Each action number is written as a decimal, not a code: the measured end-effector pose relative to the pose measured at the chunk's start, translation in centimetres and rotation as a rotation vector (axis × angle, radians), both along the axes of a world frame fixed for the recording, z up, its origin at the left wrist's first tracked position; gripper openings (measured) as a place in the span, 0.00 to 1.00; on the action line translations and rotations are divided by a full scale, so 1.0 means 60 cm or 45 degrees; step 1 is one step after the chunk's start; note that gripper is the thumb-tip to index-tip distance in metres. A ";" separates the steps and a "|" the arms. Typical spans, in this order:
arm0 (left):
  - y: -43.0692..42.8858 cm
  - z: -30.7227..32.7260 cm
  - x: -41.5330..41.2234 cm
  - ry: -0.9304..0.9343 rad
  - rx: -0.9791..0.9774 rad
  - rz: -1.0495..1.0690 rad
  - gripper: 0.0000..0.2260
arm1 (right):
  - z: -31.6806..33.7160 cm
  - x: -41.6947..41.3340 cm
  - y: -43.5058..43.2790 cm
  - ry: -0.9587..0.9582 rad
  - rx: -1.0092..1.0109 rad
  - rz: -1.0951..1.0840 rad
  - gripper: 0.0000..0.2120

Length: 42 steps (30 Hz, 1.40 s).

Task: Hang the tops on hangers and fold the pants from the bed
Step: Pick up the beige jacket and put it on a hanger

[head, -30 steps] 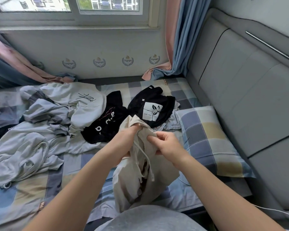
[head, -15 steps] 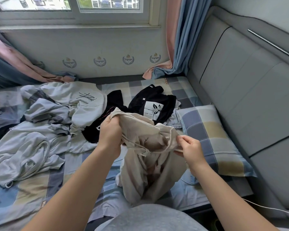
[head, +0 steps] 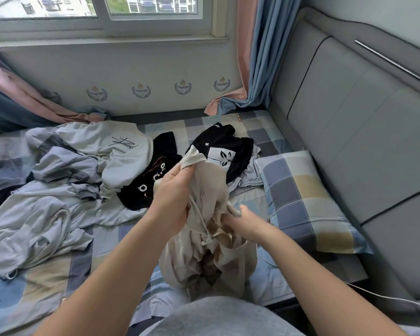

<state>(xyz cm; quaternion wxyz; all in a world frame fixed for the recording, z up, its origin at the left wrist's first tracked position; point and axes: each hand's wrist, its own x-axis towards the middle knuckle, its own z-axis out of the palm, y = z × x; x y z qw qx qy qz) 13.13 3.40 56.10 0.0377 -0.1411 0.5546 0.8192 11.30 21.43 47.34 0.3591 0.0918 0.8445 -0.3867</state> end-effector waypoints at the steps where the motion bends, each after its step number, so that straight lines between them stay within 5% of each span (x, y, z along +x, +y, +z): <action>1: 0.000 0.000 -0.001 -0.005 0.030 -0.005 0.17 | -0.009 0.003 -0.002 -0.013 0.025 0.088 0.40; 4: -0.011 -0.004 -0.009 -0.035 0.070 0.013 0.19 | -0.040 0.011 -0.002 -0.004 -0.077 -0.061 0.11; 7: -0.041 -0.020 -0.021 -0.084 -0.011 0.101 0.18 | -0.038 0.016 0.005 0.106 -0.274 -0.290 0.03; 12: -0.093 -0.094 -0.025 -0.282 -0.567 0.024 0.08 | 0.005 0.012 0.024 0.412 -0.637 -0.530 0.06; 17: -0.089 -0.179 -0.010 -0.507 -1.008 -0.311 0.21 | 0.029 0.006 0.030 0.414 -0.874 -0.717 0.08; 31: -0.143 -0.244 0.007 -0.491 -1.447 -0.118 0.15 | 0.020 0.005 0.066 0.338 -0.903 -1.127 0.08; 36: -0.106 -0.233 0.020 -0.628 -1.240 -0.481 0.14 | 0.045 0.026 0.038 0.071 -1.162 -1.037 0.17; 39: -0.079 -0.217 0.037 -0.929 -0.568 -0.724 0.36 | 0.063 0.035 0.027 -0.034 -1.306 -0.954 0.20; 42: -0.070 -0.223 0.048 -0.877 0.019 -0.866 0.47 | 0.074 0.039 0.024 -0.017 -1.337 -0.932 0.21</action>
